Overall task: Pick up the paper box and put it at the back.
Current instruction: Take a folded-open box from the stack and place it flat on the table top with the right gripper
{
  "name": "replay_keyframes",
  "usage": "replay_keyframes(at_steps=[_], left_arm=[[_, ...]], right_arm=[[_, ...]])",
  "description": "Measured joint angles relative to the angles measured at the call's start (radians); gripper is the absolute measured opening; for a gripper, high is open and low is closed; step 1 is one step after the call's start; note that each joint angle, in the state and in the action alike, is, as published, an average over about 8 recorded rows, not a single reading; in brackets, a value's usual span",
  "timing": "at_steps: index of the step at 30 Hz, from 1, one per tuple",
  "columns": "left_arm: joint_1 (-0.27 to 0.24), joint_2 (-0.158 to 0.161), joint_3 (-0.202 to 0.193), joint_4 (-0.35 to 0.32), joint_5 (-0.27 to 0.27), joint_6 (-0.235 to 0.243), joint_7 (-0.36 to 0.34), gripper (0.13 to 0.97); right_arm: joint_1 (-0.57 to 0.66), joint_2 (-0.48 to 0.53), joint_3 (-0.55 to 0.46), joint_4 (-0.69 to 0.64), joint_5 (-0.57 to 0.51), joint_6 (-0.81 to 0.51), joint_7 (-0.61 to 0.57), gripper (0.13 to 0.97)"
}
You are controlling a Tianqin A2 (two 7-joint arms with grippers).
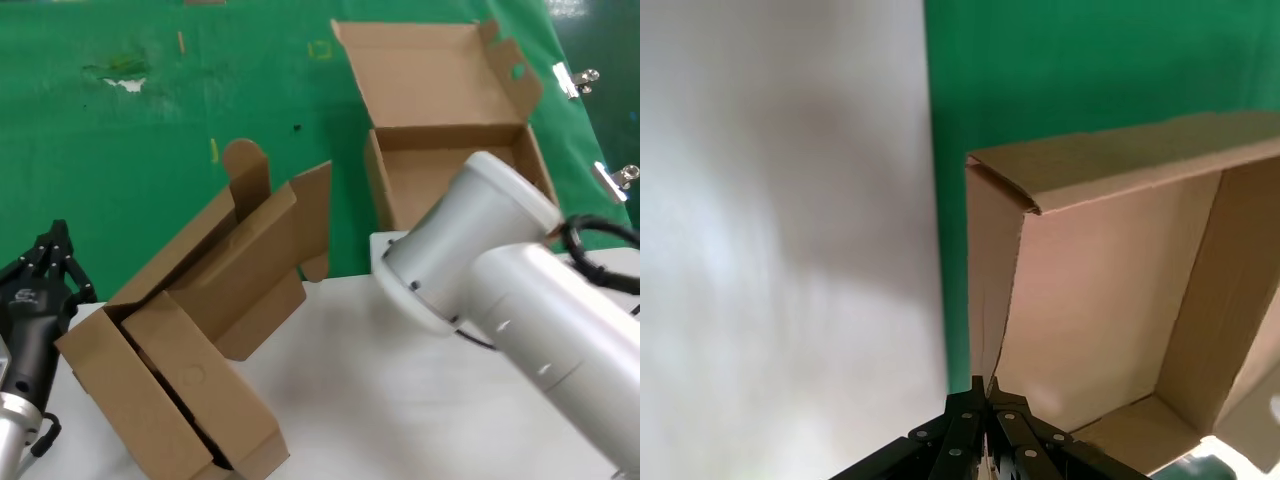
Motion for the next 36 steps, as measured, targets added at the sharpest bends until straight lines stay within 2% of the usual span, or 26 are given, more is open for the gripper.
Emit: replay_keyframes(at_steps=[7,15,36], left_arm=[[0.0,0.0,0.0,0.0,0.0,0.0,0.0,0.14],[0.0,0.0,0.0,0.0,0.0,0.0,0.0,0.14],[0.0,0.0,0.0,0.0,0.0,0.0,0.0,0.14]], right_arm=[[-0.044,-0.065,0.019,-0.044,-0.059,0.011,0.062,0.137],[-0.073,-0.093,0.047,-0.07,-0.13,0.061,0.104,0.137],[-0.112,-0.11,0.096,-0.116,-0.229,0.163,0.073,0.137]])
